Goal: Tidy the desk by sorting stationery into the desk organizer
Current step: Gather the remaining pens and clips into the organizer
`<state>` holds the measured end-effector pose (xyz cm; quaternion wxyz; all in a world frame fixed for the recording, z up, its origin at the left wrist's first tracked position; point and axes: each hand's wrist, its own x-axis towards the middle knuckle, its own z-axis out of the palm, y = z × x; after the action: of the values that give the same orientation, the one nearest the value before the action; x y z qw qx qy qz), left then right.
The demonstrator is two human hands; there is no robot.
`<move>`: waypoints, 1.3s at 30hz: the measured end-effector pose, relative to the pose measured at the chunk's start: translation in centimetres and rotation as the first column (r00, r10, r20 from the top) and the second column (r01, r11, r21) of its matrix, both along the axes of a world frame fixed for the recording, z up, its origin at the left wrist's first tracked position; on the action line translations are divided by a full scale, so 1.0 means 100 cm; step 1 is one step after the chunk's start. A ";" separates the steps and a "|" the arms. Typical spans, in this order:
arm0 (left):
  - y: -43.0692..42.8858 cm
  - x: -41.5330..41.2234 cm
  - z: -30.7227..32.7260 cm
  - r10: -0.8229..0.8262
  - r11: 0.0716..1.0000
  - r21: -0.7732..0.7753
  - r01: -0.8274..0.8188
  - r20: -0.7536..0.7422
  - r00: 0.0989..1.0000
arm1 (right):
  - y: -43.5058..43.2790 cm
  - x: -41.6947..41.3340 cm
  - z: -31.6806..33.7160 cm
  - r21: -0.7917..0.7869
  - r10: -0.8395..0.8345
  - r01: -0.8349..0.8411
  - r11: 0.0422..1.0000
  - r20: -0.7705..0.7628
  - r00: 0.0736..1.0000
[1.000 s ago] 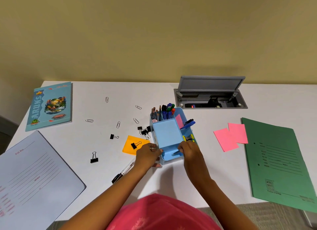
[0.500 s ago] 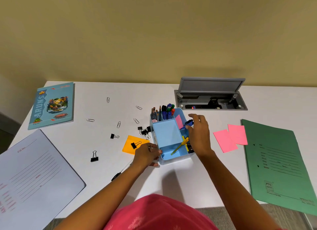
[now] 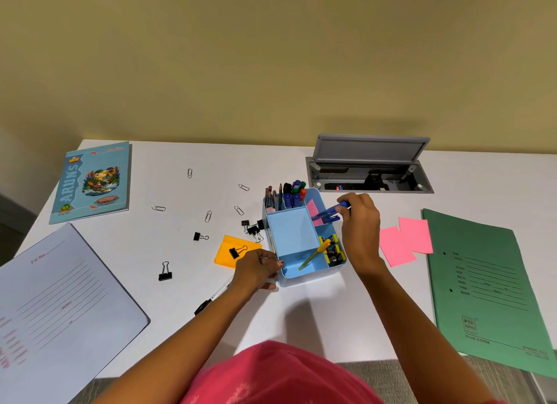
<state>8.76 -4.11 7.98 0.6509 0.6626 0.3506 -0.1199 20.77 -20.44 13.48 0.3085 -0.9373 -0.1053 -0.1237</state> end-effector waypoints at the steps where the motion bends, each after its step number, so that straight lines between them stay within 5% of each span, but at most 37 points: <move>1: 0.000 0.000 0.000 0.000 1.000 0.000 0.000 0.000 1.000 | -0.001 -0.001 0.005 0.023 -0.013 0.012 1.000 0.016 1.000; 11: -0.001 -0.002 -0.002 0.030 0.999 -0.033 -0.030 0.004 1.000 | -0.011 -0.034 0.055 0.206 -0.037 0.003 0.979 0.161 0.986; 19: -0.001 -0.003 0.001 0.004 1.000 -0.017 -0.004 0.012 1.000 | -0.021 -0.060 0.039 0.208 0.187 -0.171 0.963 -0.061 0.980; 31: -0.001 -0.003 0.000 -0.013 0.999 0.032 0.013 0.011 1.000 | -0.010 -0.049 0.005 -0.005 0.077 -0.085 0.996 -0.375 0.924; 39: -0.001 -0.004 -0.001 -0.011 1.000 0.027 0.011 0.004 1.000 | -0.019 -0.059 0.041 0.071 0.064 -0.056 0.996 -0.115 0.991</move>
<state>8.36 -4.21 7.85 0.6421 0.6734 0.3472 -0.1172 14.86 -22.31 17.62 0.3490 -0.9284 -0.1110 -0.0628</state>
